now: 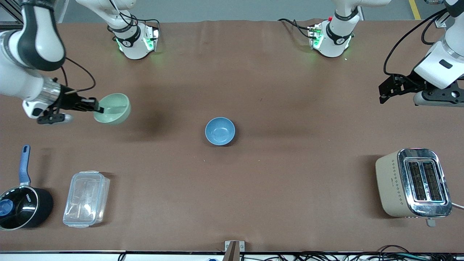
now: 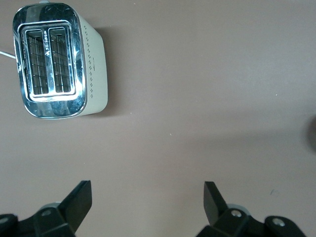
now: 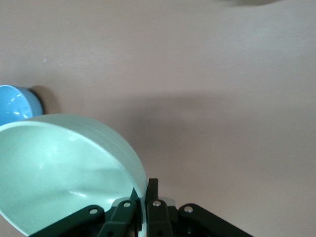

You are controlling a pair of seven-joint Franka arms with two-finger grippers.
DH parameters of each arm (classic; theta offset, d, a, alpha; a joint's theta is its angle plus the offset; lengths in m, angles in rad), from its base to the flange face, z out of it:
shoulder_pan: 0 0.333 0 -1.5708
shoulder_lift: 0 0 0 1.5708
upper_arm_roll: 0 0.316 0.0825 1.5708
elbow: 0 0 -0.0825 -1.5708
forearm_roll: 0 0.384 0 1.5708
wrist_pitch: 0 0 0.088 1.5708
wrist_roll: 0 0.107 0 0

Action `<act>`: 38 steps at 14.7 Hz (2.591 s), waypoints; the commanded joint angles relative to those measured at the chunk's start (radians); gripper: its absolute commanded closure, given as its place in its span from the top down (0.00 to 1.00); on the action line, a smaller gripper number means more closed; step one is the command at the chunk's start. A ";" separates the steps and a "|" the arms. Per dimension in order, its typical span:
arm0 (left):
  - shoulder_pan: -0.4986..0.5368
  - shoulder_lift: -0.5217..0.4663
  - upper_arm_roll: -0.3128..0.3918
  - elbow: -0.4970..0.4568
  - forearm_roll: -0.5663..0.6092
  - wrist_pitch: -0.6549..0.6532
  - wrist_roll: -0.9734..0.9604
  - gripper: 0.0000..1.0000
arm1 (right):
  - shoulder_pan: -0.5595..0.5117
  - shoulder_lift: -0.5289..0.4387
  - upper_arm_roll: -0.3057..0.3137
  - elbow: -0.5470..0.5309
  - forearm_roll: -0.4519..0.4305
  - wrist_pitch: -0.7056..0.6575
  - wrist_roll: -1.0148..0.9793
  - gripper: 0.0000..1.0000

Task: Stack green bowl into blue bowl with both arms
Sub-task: 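Lift the green bowl with the right gripper toward the blue bowl, then lower the green bowl into the blue bowl with the right gripper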

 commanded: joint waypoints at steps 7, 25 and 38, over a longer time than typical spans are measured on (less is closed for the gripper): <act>-0.002 -0.012 0.004 0.000 -0.015 -0.008 0.022 1.00 | 0.418 0.120 -0.009 -0.013 0.117 0.345 0.446 0.00; -0.014 0.024 -0.005 0.007 -0.006 -0.010 0.017 1.00 | 0.693 0.521 -0.015 0.228 0.182 0.453 0.822 0.06; -0.008 0.043 -0.004 0.034 -0.005 -0.010 0.010 1.00 | 0.678 0.536 -0.017 0.231 0.194 0.516 0.825 0.01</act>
